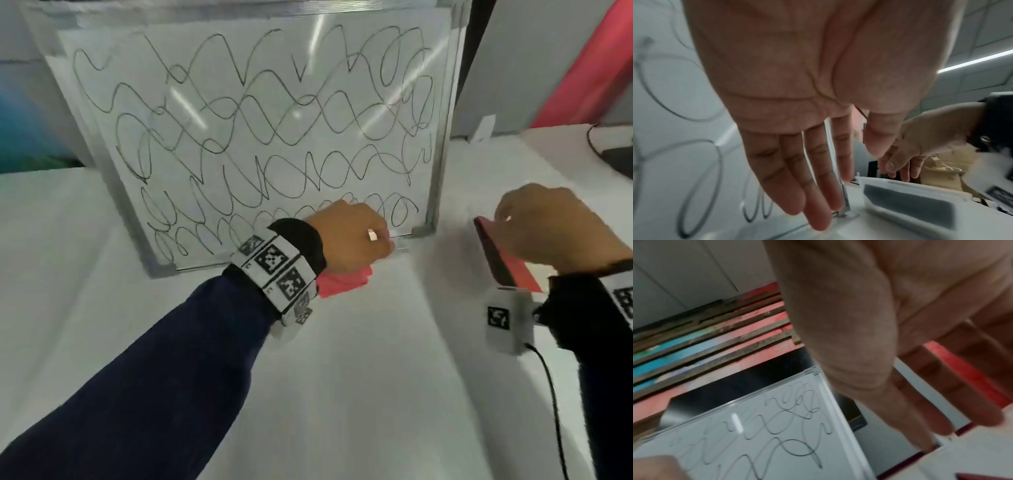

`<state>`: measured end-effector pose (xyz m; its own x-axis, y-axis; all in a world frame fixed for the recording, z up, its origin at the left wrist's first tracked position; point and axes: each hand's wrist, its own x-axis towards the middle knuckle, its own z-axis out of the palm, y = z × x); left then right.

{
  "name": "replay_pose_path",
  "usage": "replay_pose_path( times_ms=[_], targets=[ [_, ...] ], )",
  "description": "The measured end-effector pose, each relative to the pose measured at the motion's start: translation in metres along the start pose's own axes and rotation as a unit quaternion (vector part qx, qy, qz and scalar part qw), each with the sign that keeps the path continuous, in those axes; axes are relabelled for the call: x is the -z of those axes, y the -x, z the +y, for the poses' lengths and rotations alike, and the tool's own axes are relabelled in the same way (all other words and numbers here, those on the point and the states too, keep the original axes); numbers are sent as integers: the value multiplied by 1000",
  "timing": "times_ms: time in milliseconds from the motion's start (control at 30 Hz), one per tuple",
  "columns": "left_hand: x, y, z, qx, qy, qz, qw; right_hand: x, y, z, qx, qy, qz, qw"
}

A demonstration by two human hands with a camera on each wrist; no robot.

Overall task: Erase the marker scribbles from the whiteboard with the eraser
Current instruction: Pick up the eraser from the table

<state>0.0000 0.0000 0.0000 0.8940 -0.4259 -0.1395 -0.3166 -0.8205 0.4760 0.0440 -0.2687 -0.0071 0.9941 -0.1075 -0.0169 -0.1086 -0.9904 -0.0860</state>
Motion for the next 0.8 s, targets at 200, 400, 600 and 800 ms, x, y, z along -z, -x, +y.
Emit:
replay_pose_path(
  times_ms=[200, 400, 600, 800],
  targets=[
    [-32, -1, 3, 45, -44, -60, 996, 5, 4, 8, 5, 50, -172, 984],
    [-54, 24, -13, 12, -79, 2, 997, -1, 18, 4, -20, -42, -137, 989],
    [-53, 39, -27, 49, -157, 18, 986, -6, 38, 6, -47, -138, -30, 989],
    [-54, 51, -23, 52, -143, 32, 988, 7, 67, -20, 12, -217, 182, 959]
  ],
)
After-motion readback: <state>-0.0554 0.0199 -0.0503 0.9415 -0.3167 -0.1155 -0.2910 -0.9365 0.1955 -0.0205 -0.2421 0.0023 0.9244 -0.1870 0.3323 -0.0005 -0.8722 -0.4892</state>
